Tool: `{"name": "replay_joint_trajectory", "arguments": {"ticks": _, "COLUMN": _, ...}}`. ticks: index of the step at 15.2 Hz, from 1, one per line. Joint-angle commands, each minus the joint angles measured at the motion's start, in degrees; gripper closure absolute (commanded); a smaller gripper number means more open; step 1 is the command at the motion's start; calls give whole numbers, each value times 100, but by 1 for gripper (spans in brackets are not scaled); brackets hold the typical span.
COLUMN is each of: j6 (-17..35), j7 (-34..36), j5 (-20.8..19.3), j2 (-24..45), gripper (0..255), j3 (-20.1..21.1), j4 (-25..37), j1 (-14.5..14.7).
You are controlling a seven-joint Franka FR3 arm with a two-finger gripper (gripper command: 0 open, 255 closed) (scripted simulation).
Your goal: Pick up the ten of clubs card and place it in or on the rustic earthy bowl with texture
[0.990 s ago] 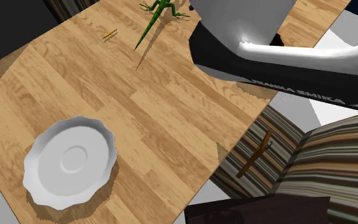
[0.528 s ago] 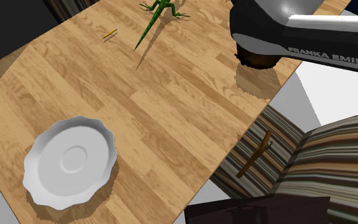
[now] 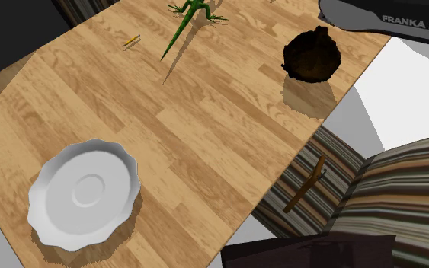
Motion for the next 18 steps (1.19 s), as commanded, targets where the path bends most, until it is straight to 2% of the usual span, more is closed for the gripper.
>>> {"name": "replay_joint_trajectory", "arguments": {"ticks": 1, "j6": 3, "j7": -293, "j5": 13, "j2": 254, "gripper": 255, "j3": -54, "j4": 401, "j1": -40}}
{"name": "replay_joint_trajectory", "arguments": {"ticks": 3, "j6": -22, "j7": -546, "j5": 40, "j2": 472, "gripper": 255, "j3": -90, "j4": 768, "j1": -59}}
{"name": "replay_joint_trajectory", "arguments": {"ticks": 18, "j6": 577, "j7": 108, "j5": -451, "j2": 856, "gripper": 255, "j3": -389, "j4": 374, "j1": 9}}
